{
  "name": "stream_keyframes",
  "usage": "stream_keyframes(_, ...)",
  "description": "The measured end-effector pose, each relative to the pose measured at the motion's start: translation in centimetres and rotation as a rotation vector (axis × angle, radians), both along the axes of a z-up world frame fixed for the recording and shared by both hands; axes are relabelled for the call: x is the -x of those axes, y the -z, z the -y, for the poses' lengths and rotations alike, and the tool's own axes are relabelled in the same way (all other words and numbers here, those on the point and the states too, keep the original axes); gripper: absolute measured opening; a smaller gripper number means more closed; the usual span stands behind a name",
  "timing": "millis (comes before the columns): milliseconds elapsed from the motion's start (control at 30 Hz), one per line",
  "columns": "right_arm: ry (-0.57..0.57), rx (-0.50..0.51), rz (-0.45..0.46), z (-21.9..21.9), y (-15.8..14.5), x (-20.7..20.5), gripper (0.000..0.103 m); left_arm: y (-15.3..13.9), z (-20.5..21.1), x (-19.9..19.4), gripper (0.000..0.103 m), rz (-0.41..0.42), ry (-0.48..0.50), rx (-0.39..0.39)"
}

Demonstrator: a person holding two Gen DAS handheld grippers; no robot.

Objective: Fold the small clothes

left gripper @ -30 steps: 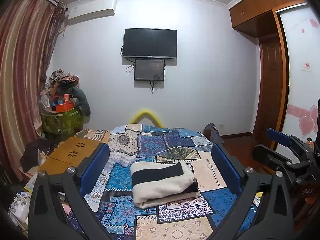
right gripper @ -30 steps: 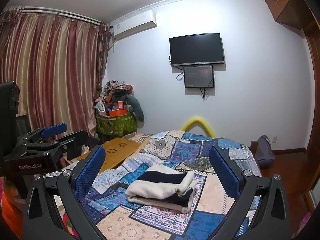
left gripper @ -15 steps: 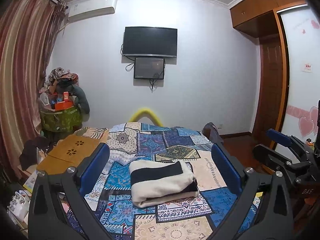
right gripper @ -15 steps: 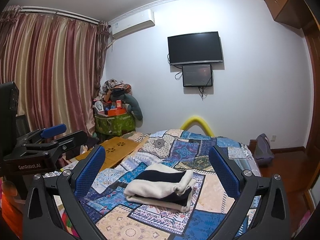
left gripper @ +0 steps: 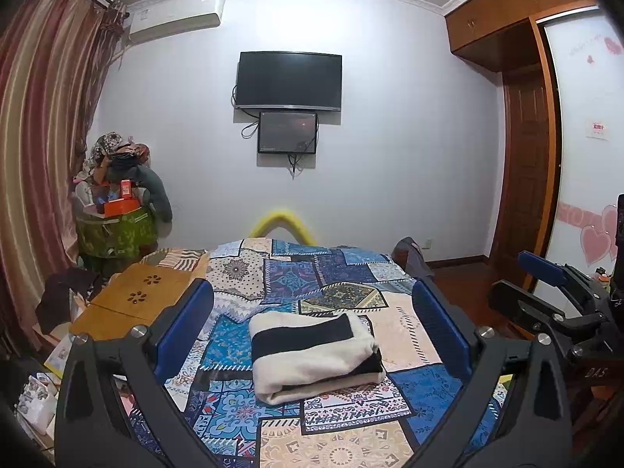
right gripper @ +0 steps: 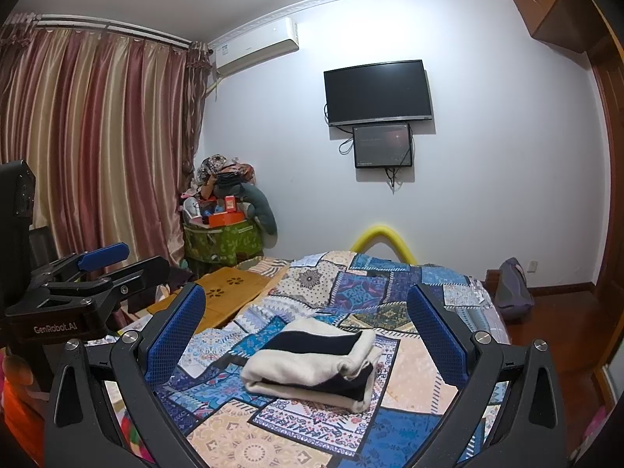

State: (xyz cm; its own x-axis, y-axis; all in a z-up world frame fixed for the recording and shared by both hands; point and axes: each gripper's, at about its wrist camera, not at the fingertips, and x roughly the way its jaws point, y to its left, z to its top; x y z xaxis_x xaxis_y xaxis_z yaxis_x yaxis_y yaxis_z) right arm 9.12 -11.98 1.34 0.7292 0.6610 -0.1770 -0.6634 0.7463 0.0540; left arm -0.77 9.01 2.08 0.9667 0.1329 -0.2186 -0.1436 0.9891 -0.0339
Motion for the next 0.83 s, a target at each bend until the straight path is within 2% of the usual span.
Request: stream_keyframes(833, 0.024, -0.007, -0.013, -0.2, 0.14, -0.13, 0.102, -0.22, 0.6, -0.03, 0.103, -0.013, 0.035, -0.005)
